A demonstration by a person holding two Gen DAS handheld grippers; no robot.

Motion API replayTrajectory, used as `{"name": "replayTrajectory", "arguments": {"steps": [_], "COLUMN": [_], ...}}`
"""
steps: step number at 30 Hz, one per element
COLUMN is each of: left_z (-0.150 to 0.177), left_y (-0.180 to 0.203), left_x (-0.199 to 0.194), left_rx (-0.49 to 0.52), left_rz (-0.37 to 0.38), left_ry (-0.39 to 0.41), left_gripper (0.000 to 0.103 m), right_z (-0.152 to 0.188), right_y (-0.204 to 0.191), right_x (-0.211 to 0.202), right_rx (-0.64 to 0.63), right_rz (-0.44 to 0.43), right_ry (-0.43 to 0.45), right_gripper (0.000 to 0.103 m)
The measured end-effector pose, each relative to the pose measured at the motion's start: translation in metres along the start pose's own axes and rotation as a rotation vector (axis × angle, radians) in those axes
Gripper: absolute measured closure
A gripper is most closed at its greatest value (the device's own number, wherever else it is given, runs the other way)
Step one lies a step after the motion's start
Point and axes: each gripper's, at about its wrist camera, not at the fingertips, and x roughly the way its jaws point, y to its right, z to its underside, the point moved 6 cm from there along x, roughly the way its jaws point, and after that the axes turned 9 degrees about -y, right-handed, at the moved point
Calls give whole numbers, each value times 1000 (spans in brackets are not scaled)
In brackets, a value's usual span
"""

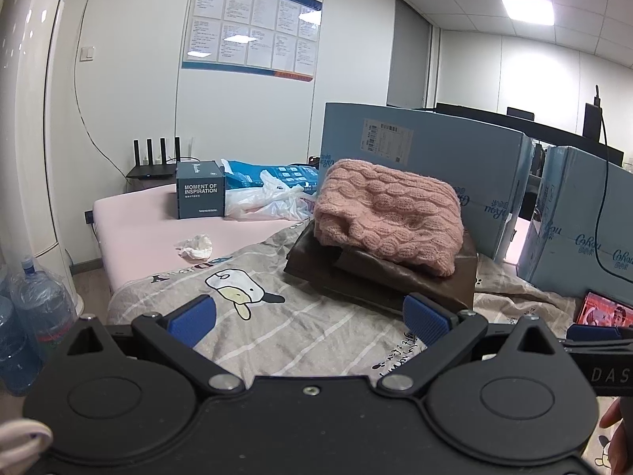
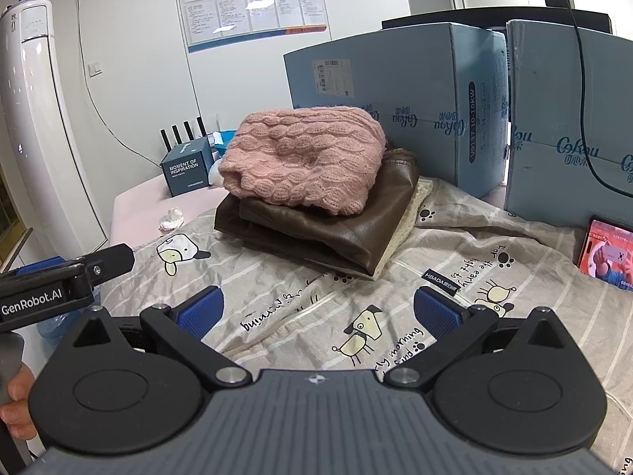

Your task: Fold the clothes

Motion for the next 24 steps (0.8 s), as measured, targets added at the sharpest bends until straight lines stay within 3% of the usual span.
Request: {"name": "replayTrajectory", "arguments": {"steps": [24], "left_z": [2], "left_y": [4], "left_x": [4], "left_rx": [12], "left_rz": [16], "left_ry": [-7], "left_gripper": [0], "right_z": [-6], "right_y": [15], "right_x": [-4], "right_rx": [85], "right_rz": [15], "right_ry": [30], "right_gripper": [0]}}
